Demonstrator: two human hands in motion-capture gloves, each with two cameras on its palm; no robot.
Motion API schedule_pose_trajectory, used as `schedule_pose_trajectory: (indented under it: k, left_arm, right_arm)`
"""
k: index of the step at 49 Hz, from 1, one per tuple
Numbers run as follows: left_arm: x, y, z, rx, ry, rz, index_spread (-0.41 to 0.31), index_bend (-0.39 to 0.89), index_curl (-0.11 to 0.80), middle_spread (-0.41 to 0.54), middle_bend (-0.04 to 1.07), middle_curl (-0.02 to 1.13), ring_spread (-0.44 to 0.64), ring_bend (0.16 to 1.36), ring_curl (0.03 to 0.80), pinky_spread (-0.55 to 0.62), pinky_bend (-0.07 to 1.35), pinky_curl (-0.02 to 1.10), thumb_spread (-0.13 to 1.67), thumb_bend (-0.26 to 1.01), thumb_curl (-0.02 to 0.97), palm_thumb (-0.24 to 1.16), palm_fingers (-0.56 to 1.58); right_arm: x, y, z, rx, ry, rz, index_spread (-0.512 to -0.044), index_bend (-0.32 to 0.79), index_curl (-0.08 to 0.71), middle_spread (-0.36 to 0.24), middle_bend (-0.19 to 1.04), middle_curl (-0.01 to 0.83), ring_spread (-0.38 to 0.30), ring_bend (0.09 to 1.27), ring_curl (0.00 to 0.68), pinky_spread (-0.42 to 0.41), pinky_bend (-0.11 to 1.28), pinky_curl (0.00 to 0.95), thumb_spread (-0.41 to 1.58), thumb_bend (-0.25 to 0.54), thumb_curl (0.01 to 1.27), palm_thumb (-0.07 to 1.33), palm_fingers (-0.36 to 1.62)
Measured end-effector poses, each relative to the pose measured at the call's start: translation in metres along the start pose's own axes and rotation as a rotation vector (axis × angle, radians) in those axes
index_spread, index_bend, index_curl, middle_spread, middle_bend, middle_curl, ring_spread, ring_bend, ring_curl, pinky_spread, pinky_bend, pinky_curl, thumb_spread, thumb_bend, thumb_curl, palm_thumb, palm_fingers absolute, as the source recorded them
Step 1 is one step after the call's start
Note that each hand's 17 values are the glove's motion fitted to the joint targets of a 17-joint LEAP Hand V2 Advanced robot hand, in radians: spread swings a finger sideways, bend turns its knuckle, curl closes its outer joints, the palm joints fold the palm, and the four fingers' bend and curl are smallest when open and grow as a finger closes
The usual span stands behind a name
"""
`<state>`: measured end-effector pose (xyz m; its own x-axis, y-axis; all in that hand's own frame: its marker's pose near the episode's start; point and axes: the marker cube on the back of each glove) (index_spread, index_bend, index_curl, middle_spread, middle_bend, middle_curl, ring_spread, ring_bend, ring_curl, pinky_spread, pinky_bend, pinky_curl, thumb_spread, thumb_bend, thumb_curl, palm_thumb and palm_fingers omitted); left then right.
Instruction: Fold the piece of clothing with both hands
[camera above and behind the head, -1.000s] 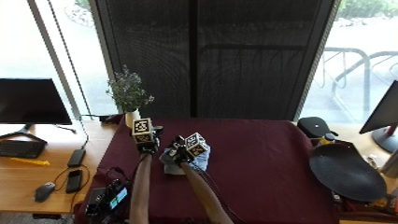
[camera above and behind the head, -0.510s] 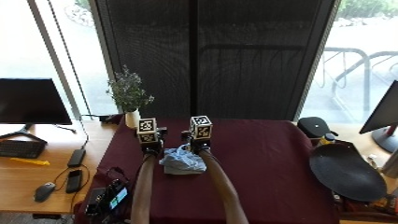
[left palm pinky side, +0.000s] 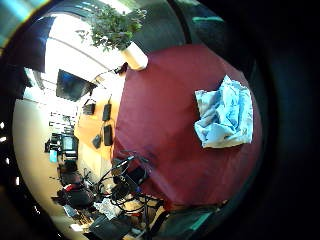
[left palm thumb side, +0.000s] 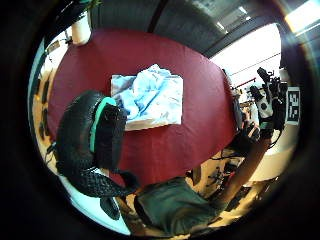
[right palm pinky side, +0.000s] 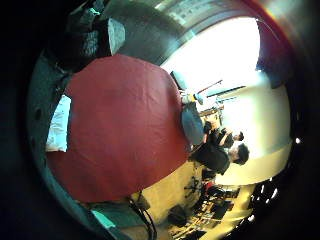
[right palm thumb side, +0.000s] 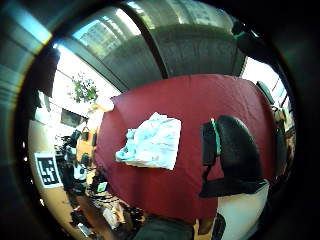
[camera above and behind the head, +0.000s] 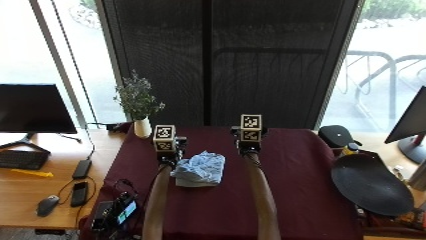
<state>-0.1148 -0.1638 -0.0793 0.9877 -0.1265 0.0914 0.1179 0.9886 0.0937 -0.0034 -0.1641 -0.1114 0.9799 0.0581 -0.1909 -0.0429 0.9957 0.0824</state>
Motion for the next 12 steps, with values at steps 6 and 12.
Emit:
schedule_pose_trajectory:
  k: [6,12]
  left_arm:
    - [0.004,0.014,0.011,-0.077,0.077,-0.023,-0.081,0.12,0.28,-0.055,0.26,0.43,0.13,0.58,0.335,0.36,0.34,0.36,1.38,0.05,0.232,0.25,0.38]
    - [0.007,0.012,0.024,-0.11,0.096,-0.056,-0.081,0.12,0.278,-0.054,0.26,0.43,0.13,0.58,0.332,0.36,0.34,0.37,1.36,0.03,0.244,0.27,0.39]
  right_arm:
    - [0.01,0.0,0.009,0.005,-0.122,0.035,-0.311,0.15,0.336,-0.085,0.17,0.321,0.006,0.29,0.361,0.226,0.46,0.369,1.28,-0.007,0.42,0.75,0.51]
    - [0.011,-0.001,0.016,-0.005,-0.189,0.052,-0.306,0.16,0.339,-0.071,0.16,0.32,0.018,0.3,0.361,0.233,0.46,0.368,1.29,-0.008,0.42,0.76,0.51]
